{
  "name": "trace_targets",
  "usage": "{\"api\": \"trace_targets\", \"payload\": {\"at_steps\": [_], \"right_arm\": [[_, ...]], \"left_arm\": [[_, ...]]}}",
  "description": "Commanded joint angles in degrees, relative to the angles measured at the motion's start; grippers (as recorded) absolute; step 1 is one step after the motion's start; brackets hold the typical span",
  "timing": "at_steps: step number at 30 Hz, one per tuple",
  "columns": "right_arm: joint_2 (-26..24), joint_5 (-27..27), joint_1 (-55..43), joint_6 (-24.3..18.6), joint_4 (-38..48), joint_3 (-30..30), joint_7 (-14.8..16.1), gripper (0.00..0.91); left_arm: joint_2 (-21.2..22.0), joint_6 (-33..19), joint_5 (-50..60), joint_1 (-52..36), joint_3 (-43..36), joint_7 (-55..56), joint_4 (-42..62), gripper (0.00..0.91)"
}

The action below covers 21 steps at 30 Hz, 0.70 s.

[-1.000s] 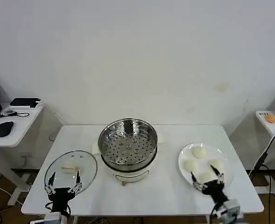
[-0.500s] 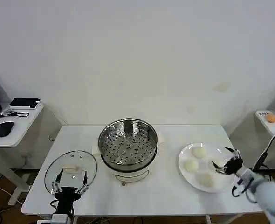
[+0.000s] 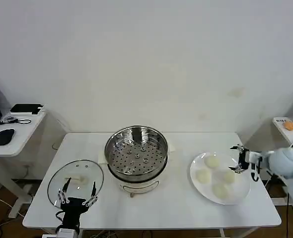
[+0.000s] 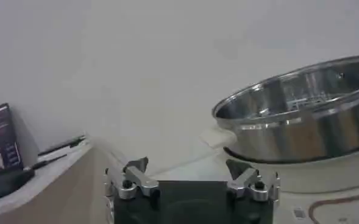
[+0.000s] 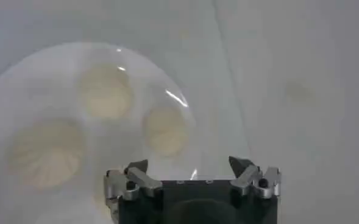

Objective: Take steamed baozi put them in steamer then cover it.

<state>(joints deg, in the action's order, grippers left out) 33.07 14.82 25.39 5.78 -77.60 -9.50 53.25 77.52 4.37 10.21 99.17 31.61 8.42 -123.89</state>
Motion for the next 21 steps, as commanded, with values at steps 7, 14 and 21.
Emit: {"api": "trace_targets", "payload": {"at_steps": [7,14,21], "right_arm": [[9.66,0.58,-23.24,-2.76,18.58,-27.38,8.82,0.907],[11.58,0.62,-21.94,-2.62,20.59,-27.86,7.65,0.907],[13.47,0.75,-21.35,-2.62,22.85,-26.37,5.51,0.907]], "left_arm": [[0.38,-0.22,1.06,-0.02,1.55,-1.13,-0.25,0.907],[0.19,-0.22,1.05,0.00,1.88,-1.27,-0.32,0.907],[-0.01,-0.37,1.10,-0.28,2.04,-1.26,0.19,0.907]]}}
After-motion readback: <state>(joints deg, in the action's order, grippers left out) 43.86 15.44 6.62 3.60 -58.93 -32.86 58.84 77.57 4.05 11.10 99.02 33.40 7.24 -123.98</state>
